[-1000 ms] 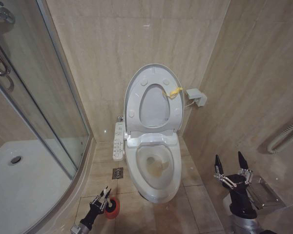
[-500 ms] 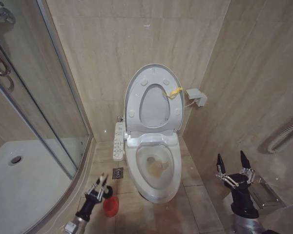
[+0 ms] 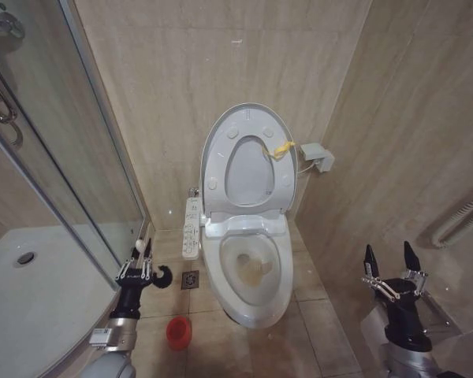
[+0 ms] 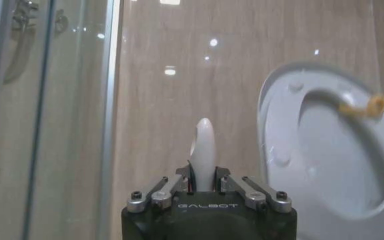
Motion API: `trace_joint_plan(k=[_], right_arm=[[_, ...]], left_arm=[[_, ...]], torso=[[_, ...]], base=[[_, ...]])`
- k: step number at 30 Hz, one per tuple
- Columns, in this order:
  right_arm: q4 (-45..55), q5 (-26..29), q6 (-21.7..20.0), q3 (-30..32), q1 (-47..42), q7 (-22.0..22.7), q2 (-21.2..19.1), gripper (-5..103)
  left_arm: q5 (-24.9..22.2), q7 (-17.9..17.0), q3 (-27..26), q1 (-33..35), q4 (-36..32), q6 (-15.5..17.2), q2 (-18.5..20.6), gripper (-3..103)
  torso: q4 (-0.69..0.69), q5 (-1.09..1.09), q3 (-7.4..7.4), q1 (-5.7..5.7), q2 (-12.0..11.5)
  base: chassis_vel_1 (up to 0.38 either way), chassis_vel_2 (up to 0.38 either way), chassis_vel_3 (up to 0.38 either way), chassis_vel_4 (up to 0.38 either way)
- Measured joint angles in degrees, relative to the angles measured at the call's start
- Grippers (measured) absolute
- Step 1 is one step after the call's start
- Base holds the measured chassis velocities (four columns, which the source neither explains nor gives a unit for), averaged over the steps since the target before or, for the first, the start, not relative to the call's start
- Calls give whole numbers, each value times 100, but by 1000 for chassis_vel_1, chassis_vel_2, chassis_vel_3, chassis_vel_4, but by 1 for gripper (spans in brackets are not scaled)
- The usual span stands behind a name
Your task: Open the toilet lid, clean the toilet bowl with a toilet brush, close the toilet lid, and flush.
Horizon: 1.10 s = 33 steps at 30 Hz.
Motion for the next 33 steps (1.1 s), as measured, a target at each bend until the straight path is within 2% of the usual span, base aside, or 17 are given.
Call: trace_joint_plan(k=[3,4,7,8,10,15,17,18,21,23,27,28,29,30,31,32,33], right_arm=[[-44,-63,0,-132,70,-2,-46,100],[-44,-63,0,-132,70,-2,-46,100],[-288,-163,0,-257,212,-40,-66,100],[-288,-163,0,-257,212,-40,-66,100],[-454,-260,0,-304,252,-42,9,100],[-537,-500,0,-501,348,-2,170,100],[-565,-649,0,-589,433,21,251,100],[-565,-649,0,-589,433,21,251,100],[-603,-789,0,-675,492,23,339,100],[-612,-801,0,-700,501,13,355,100],[-668,-815,0,-790,573,-29,432,100],[-668,-815,0,-790,573,-29,432,100],[-707,-815,0,-811,608,-30,440,100],[-707,-815,0,-811,608,-30,440,100],[-768,-815,0,-841,658,-32,433,100],[-768,-815,0,-841,658,-32,433,100],[-808,-814,1,-847,679,-35,426,100]], left_arm=[[-217,41,73,18,-560,238,80,22],[-217,41,73,18,-560,238,80,22],[-444,80,210,-59,-912,508,188,22],[-444,80,210,-59,-912,508,188,22],[-677,141,443,-297,-967,713,276,22],[-1142,465,931,-868,-761,717,377,22],[-1418,629,1337,-1240,-480,585,426,22],[-1418,629,1337,-1240,-480,585,426,22],[-1722,882,2078,-1947,193,195,381,22],[-1747,1000,2241,-2153,428,66,317,22],[-1508,1464,2773,-2918,1732,-295,-45,22],[-1508,1464,2773,-2918,1732,-295,-45,22],[-1371,1569,2871,-3097,2144,-359,-161,22],[-1371,1569,2871,-3097,2144,-359,-161,22],[-1204,1654,2953,-3297,2634,-427,-308,22],[-1204,1654,2953,-3297,2634,-427,-308,22],[-1123,1705,2990,-3408,2897,-493,-392,22]], torso=[[0,0,0,0,0],[0,0,0,0,0],[5,0,0,0,0],[5,0,0,0,0],[-1,0,0,0,-1],[-1,0,0,0,-1],[3,1,1,0,-1],[3,1,1,0,-1],[1,0,1,0,-2],[0,0,1,0,-1],[-1,0,1,0,-1],[-1,0,1,0,-1],[0,0,1,1,-1],[0,0,1,1,-1],[0,0,1,1,-2],[0,0,1,1,-2],[5,3,1,1,-1]], base=[[0,0,0,0],[0,0,0,0],[0,0,0,0],[0,0,0,0],[0,0,0,0],[0,0,0,0],[0,0,0,0],[0,0,0,0],[0,0,0,0],[0,0,0,0],[0,0,0,0],[0,0,0,0],[0,0,0,0],[0,0,0,0],[0,0,0,0],[0,0,0,0],[0,0,0,0]])
